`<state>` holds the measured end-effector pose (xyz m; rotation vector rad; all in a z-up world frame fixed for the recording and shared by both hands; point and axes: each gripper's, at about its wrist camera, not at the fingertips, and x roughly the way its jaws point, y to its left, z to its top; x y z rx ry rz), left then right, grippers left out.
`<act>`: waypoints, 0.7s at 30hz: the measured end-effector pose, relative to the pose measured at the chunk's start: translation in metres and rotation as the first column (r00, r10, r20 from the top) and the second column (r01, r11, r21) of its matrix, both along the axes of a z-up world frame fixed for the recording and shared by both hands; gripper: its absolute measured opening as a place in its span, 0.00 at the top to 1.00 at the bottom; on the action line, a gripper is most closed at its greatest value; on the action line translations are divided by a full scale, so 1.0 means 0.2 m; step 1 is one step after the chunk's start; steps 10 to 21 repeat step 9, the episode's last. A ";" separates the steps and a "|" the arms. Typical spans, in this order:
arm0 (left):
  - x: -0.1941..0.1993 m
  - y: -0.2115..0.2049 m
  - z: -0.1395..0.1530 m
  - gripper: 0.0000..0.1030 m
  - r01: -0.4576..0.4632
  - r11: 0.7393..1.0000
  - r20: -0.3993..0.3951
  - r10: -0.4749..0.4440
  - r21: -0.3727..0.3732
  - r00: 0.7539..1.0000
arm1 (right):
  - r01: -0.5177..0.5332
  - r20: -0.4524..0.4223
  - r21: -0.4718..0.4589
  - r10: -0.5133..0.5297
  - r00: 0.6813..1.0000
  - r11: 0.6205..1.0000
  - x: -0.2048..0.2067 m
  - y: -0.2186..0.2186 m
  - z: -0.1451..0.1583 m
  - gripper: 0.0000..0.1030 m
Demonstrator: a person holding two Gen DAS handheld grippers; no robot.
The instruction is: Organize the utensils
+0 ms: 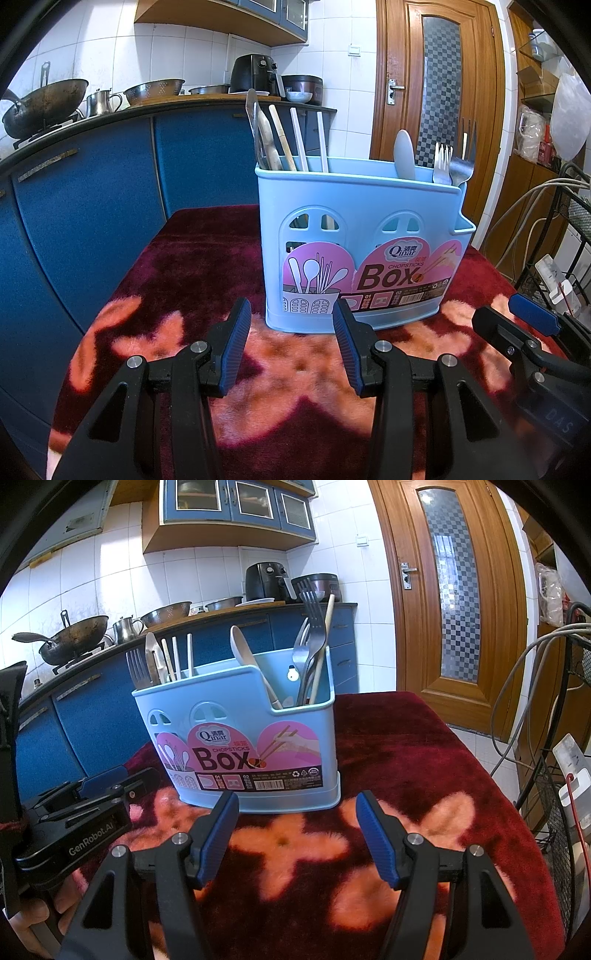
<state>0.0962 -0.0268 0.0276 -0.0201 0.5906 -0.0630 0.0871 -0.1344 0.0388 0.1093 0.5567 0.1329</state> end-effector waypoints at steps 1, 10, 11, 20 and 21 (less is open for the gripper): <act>0.00 0.00 0.00 0.54 0.000 1.000 0.000 0.000 0.000 1.000 | 0.000 0.000 0.000 0.000 1.000 1.000 0.00 0.00 0.00 0.33; 0.00 0.00 0.02 0.54 -0.001 1.000 0.005 0.001 0.004 1.000 | 0.000 0.001 -0.001 0.000 1.000 1.000 0.00 0.00 0.00 0.33; 0.00 0.00 0.02 0.54 -0.001 1.000 0.005 0.001 0.004 1.000 | 0.000 0.001 -0.001 0.000 1.000 1.000 0.00 0.00 0.00 0.33; 0.00 0.00 0.02 0.54 -0.001 1.000 0.005 0.001 0.004 1.000 | 0.000 0.001 -0.001 0.000 1.000 1.000 0.00 0.00 0.00 0.33; 0.00 0.00 0.02 0.54 -0.001 1.000 0.005 0.001 0.004 1.000 | 0.000 0.001 -0.001 0.000 1.000 1.000 0.00 0.00 0.00 0.33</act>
